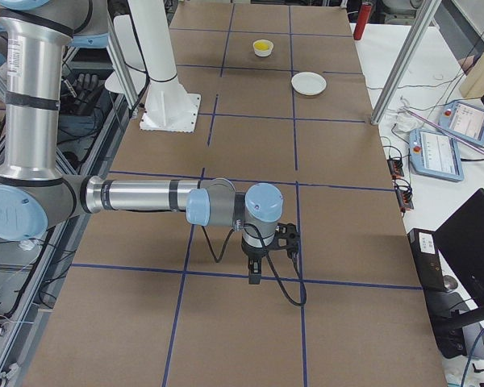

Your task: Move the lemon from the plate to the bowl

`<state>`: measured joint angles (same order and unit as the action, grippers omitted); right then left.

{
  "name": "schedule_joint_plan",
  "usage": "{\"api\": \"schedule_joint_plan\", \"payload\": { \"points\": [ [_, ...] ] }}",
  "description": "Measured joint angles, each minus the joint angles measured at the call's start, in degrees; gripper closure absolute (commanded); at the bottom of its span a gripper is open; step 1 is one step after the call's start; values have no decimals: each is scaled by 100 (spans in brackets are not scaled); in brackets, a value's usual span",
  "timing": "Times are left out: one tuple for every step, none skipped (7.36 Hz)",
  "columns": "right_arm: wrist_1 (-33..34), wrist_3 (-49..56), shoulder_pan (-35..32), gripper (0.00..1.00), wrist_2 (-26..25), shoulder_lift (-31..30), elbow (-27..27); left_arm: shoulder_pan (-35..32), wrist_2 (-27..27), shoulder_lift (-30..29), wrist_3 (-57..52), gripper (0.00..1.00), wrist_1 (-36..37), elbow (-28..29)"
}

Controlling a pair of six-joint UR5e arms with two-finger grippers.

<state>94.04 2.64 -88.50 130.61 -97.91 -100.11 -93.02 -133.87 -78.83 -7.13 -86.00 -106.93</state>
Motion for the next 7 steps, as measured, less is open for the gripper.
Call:
{"api": "schedule_joint_plan", "payload": {
  "points": [
    [0,0,0,0,0,0,0,25,-1,-10,-1,0,4,-28],
    [0,0,0,0,0,0,0,42,-4,-10,-7,0,3,23],
    [0,0,0,0,0,0,0,48,-6,-13,-12,0,-3,150],
    [0,0,0,0,0,0,0,50,-7,-16,-15,0,-7,253],
    [0,0,0,0,0,0,0,49,-6,-15,-16,0,-4,277],
    [0,0,0,0,0,0,0,48,-2,-13,-16,0,1,269],
    [0,0,0,0,0,0,0,47,0,-11,-17,0,3,260]
  ]
}}
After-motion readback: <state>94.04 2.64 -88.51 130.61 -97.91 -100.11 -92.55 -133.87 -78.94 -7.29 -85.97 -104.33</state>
